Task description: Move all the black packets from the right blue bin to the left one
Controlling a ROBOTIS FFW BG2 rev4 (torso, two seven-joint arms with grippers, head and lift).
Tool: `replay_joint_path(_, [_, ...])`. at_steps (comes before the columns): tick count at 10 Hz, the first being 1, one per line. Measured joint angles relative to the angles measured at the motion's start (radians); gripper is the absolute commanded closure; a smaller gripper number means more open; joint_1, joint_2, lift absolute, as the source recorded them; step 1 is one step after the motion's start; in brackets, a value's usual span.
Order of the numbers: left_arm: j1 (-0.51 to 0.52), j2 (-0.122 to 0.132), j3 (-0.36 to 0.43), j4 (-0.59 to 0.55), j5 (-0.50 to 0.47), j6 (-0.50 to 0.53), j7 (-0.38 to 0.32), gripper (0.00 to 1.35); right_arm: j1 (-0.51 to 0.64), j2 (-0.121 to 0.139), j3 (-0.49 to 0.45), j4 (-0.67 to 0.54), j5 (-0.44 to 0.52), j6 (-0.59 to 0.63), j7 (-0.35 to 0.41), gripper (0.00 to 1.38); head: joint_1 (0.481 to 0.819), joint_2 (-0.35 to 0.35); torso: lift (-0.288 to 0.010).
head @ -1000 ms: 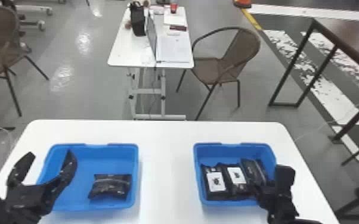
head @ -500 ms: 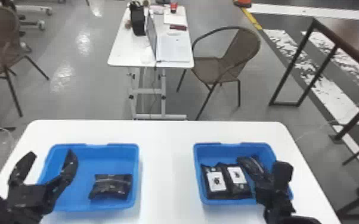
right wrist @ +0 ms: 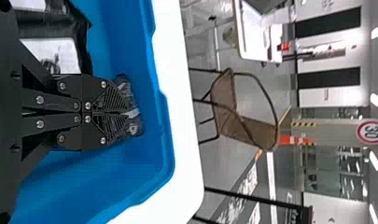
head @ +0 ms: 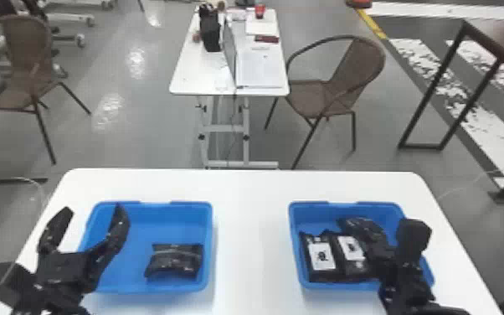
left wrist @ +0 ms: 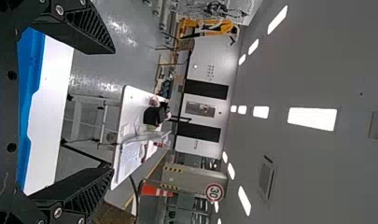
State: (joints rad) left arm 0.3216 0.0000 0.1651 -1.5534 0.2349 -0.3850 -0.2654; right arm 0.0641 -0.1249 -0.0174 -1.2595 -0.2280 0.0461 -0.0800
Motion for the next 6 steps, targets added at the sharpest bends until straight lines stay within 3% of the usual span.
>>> replay_joint_path(2, [-0.002, 0.000, -0.003, -0.002, 0.007, -0.001, 0.000, 0.13, 0.056, -0.009, 0.032, -0.116, -0.051, -0.001, 0.063, 1.26, 0.695, 0.011, 0.000])
replay_joint_path(4, [-0.004, 0.000, -0.004, -0.002, 0.012, -0.002, 0.000, 0.13, 0.116, -0.046, 0.097, -0.227, -0.130, 0.005, 0.068, 1.26, 0.695, 0.044, 0.000])
replay_joint_path(5, [-0.004, 0.000, -0.004, -0.002, 0.012, -0.003, 0.000, 0.13, 0.133, -0.058, 0.117, -0.269, -0.139, 0.012, 0.069, 0.99, 0.695, 0.062, 0.000])
replay_joint_path(6, [-0.004, 0.000, -0.004, -0.002, 0.013, -0.003, 0.000, 0.13, 0.137, -0.061, 0.120, -0.285, -0.133, 0.026, 0.069, 0.35, 0.695, 0.069, 0.000])
